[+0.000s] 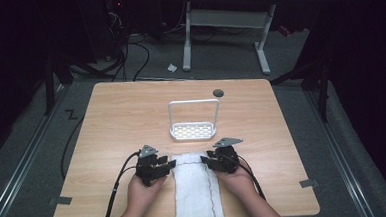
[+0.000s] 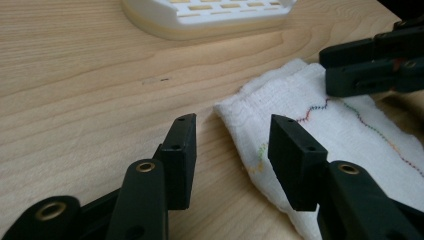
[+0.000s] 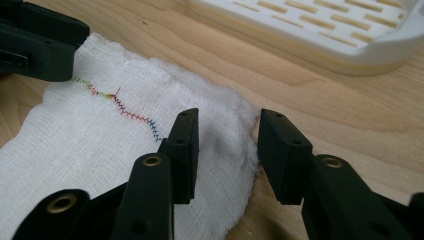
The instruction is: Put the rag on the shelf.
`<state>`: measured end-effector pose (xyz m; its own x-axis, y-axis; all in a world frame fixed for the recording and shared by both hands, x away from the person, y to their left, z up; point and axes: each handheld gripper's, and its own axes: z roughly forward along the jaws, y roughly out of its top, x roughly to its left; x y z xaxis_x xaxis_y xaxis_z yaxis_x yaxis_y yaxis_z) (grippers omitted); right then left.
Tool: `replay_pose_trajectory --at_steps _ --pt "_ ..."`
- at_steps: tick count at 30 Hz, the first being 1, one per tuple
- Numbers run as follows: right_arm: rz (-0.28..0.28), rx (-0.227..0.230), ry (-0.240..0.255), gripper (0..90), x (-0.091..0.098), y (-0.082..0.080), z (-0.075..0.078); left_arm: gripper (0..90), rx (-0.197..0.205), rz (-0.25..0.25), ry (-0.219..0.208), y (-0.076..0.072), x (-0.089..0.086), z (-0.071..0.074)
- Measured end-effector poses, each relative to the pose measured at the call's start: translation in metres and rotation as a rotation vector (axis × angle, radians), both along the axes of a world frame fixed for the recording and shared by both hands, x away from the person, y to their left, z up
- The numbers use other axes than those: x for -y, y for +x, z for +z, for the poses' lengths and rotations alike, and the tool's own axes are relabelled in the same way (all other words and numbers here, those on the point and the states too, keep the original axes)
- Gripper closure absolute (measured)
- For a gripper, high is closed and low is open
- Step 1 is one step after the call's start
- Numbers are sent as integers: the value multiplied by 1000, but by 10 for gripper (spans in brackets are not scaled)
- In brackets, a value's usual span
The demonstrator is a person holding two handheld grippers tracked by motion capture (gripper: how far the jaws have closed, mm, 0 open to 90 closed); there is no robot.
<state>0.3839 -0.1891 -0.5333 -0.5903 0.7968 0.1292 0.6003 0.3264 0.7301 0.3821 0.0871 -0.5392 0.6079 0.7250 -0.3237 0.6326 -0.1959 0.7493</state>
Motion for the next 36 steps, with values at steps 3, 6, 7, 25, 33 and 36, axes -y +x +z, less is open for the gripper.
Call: replay_pose_trajectory --at_steps 3,6,7,25,33,36 --pt "4 10 -3 613 -2 0 -1 675 -11 -22 12 1 3 -1" --pt "22 13 -5 699 -3 -2 -1 759 -18 -44 8 0 3 -2" --pt "31 15 -4 741 -3 -2 -2 790 -18 -49 7 0 3 -2" --pt "44 118 21 831 -3 -21 13 860 56 -49 -37 -7 3 8" --pt "38 211 32 830 3 -36 32 861 136 -63 -54 -14 7 32" --pt "29 222 48 831 4 -39 38 863 159 -68 -73 -16 8 43"
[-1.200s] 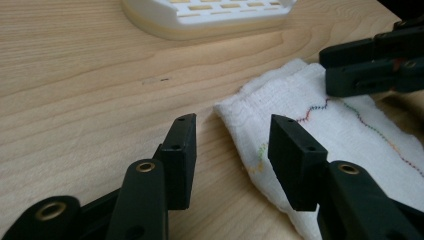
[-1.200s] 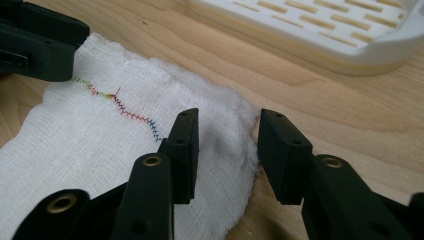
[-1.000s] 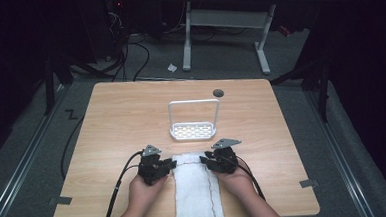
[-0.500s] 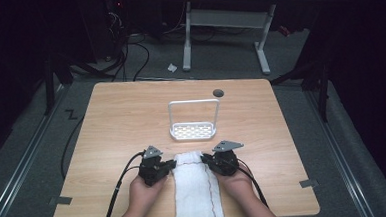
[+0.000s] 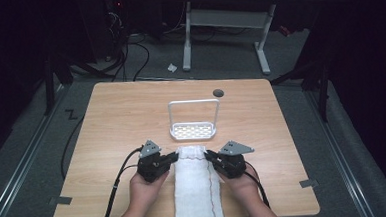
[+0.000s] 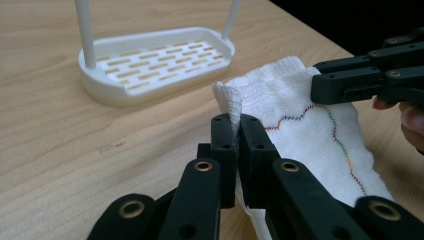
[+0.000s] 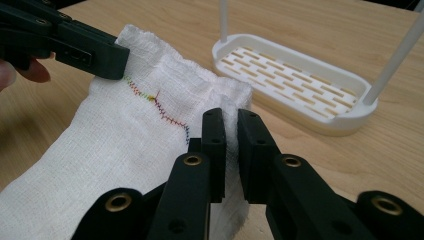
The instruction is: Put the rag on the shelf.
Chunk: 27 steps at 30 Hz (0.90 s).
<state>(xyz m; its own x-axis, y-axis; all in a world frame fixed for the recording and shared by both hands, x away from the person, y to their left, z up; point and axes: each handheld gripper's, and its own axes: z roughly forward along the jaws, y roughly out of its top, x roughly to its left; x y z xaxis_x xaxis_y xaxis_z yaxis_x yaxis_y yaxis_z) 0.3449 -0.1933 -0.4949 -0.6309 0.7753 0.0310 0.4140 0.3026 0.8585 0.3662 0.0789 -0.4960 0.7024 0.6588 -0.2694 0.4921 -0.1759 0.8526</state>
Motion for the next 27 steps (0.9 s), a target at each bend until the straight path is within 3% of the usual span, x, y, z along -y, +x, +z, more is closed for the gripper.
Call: replay_pose_trajectory --at_steps 6,13,27 --pt "-15 22 33 831 2 -1 10 865 46 3 -36 -1 0 16" --pt "-36 65 37 830 4 0 25 865 88 2 -41 3 3 35" --pt "-55 170 71 830 8 6 78 866 189 22 -75 10 3 84"
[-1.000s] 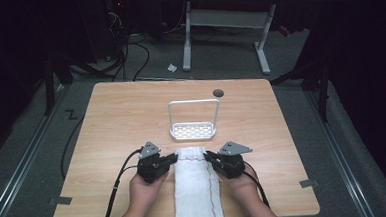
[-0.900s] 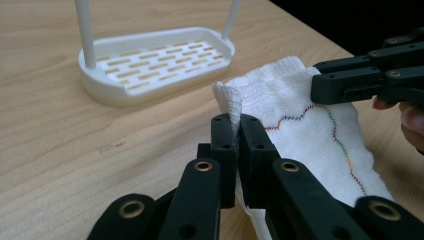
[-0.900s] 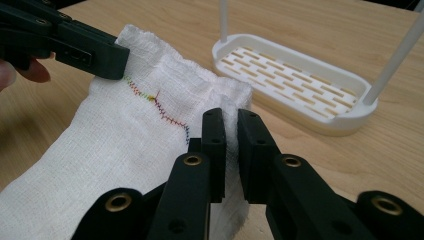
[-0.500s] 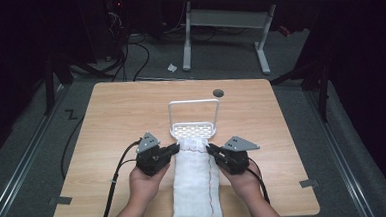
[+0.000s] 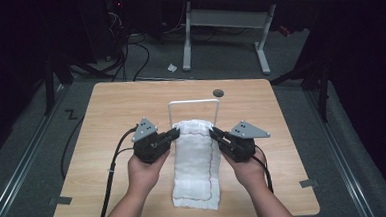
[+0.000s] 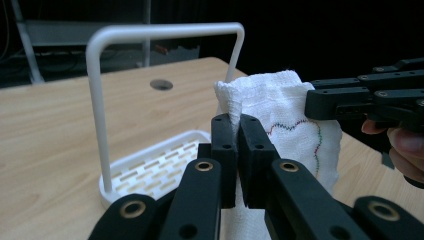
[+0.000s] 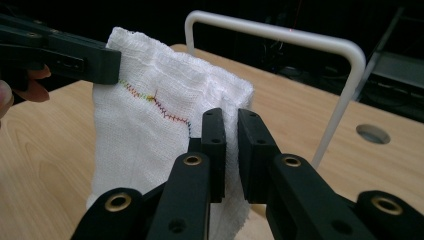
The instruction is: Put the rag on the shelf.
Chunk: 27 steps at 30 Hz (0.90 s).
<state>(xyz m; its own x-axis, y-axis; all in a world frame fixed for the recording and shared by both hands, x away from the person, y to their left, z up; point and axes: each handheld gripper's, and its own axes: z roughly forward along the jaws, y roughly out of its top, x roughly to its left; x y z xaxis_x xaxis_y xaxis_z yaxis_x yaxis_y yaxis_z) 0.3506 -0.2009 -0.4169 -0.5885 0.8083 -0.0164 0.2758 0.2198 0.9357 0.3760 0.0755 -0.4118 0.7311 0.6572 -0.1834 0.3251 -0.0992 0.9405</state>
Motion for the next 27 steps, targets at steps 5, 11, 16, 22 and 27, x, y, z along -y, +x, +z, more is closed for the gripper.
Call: replay_pose_trajectory --at_steps 5,11,16,22,27 --pt "-2 47 13 830 -2 4 25 866 38 8 -15 2 -2 18" --pt "1 91 25 830 -3 6 44 867 87 12 -28 4 -5 41" --pt "-8 128 47 831 -2 7 62 867 128 13 -24 5 -5 58" --pt "-13 155 66 831 -1 9 76 868 172 13 -24 7 -5 76" --pt "-19 181 76 831 0 12 89 868 194 13 -21 10 -3 87"
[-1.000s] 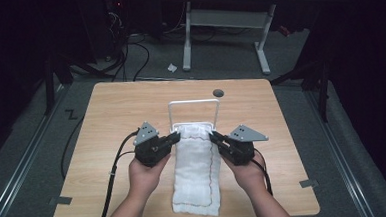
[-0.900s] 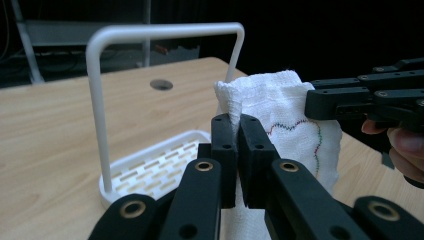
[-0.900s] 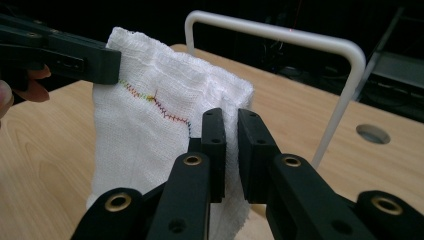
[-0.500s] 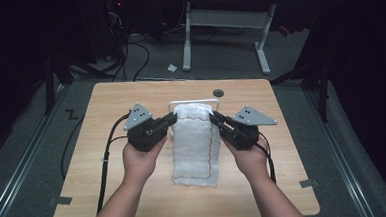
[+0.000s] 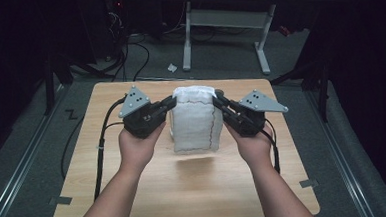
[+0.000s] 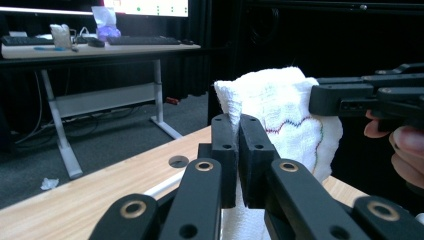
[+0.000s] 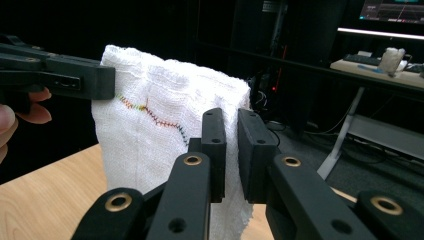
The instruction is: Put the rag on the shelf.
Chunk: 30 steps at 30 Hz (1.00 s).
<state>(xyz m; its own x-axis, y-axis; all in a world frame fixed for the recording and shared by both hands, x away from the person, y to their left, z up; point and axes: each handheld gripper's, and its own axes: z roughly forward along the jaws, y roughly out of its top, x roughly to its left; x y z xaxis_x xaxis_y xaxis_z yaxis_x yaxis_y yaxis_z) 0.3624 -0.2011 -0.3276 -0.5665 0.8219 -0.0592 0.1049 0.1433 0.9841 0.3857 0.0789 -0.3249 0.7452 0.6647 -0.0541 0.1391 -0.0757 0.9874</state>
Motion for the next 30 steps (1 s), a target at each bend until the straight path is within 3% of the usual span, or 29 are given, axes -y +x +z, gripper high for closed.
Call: replay_pose_trajectory --at_steps 16,24,30 --pt "-12 43 8 831 2 7 27 868 21 -11 -20 15 0 27" --pt "-26 41 28 831 5 30 45 868 51 2 -5 35 5 44" --pt "-30 37 21 831 3 45 51 867 51 15 5 55 5 50"
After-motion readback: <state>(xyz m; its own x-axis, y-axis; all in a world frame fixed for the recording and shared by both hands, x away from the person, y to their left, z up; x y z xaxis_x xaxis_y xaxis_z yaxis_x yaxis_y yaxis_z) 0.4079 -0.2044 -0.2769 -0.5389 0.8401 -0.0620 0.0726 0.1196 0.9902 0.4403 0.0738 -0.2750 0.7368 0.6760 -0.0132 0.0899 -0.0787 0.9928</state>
